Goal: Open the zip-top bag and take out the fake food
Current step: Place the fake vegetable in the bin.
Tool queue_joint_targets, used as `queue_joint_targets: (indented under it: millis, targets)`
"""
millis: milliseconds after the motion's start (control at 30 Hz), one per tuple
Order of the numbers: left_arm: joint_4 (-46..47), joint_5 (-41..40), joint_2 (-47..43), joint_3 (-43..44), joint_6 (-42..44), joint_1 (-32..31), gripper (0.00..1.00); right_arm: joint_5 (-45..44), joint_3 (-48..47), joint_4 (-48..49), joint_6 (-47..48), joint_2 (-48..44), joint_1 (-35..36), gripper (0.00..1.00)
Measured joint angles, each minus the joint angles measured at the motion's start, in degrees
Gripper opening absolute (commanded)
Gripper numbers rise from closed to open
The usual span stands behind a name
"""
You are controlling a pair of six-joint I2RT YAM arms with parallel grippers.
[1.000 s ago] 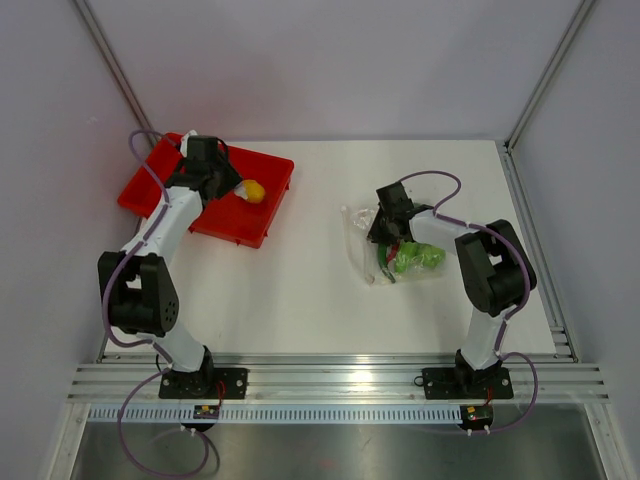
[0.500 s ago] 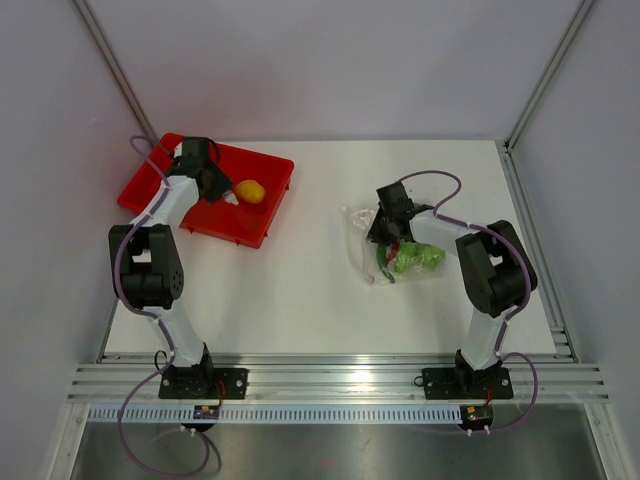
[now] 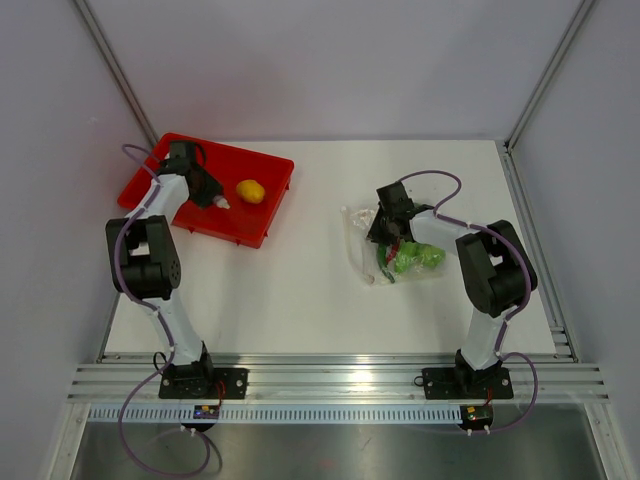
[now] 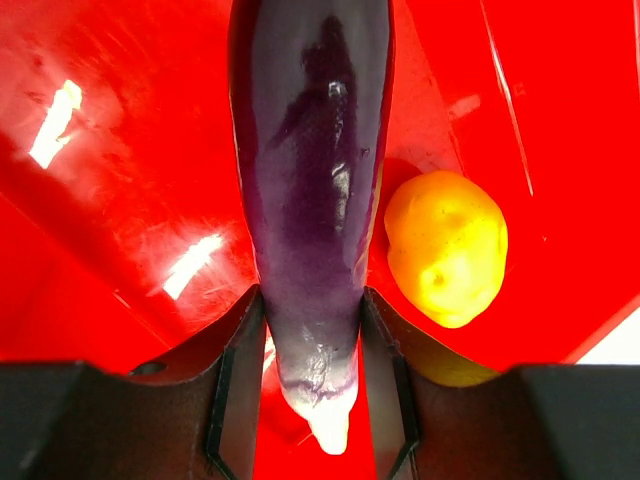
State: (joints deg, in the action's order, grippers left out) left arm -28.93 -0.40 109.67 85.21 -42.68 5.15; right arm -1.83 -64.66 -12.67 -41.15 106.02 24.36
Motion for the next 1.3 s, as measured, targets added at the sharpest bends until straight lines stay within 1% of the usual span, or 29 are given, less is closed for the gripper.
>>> queue_joint_targets:
  millis: [167,367,467,600,633,700,800,867,933,1000,1033,1067,1100,1200,1300]
  targets:
    - [-0.3,0.9,1.2,0.2,0.0,-0.1,0.4,0.0,0.2,0.3,0.0,-0.2,0.0,0.25]
    - [-0.4,2.1,1.5,0.1,-0.1,0.0,0.4,0.0,0.2,0.8,0.0,-0.3,0.0,0.25]
    - [0.7,2.8,1.5,-0.5,-0.3,0.0,0.44,0.0,0.2,0.8,0.0,-0.3,0.0,0.25]
    - [1.3,3.9,1.5,-0.9,-0.5,0.0,0.53,0.0,0.2,0.8,0.0,-0.3,0.0,0.25]
    - [2.0,3.9,1.5,-1.3,-0.7,0.0,0.59,0.1,0.2,0.8,0.0,-0.3,0.0,0.25]
    - [3.3,3.9,0.9,-3.0,-0.8,0.0,0.66,0.3,0.3,0.9,0.0,-0.4,0.0,0.25]
    - [4.2,3.5,-1.1,-6.3,-1.3,0.0,0.67,0.4,0.7,1.0,0.0,-0.7,0.0,0.25]
    - [4.2,3.4,-2.1,-6.8,-1.3,0.0,0.73,0.4,1.0,1.0,0.0,-0.9,0.0,0.25]
    - [4.5,3.7,-3.3,-6.8,-1.5,0.0,0.74,0.4,1.0,1.0,0.0,-1.0,0.0,0.25]
    - [5.3,4.5,-5.0,-7.0,-1.6,0.0,0.8,0.4,1.3,1.4,0.0,-1.4,0.0,0.25]
    - [6.0,5.0,-6.1,-7.2,-1.8,0.1,0.84,0.4,1.6,1.6,0.0,-1.7,0.0,0.25]
    - [6.8,5.2,-7.2,-7.8,-1.9,0.1,0.92,0.4,2.0,1.9,0.0,-2.2,0.0,0.26]
    - [8.3,5.6,-8.9,-8.9,-2.1,0.1,0.95,0.4,2.4,2.1,0.0,-2.7,0.0,0.27]
    - [10.6,6.7,-14.1,-11.6,-2.7,0.1,0.98,0.4,3.5,2.7,0.0,-4.2,0.0,0.27]
    - [12.3,8.9,-17.3,-11.7,-3.1,0.5,0.98,0.4,4.3,3.7,0.0,-5.2,0.0,0.27]
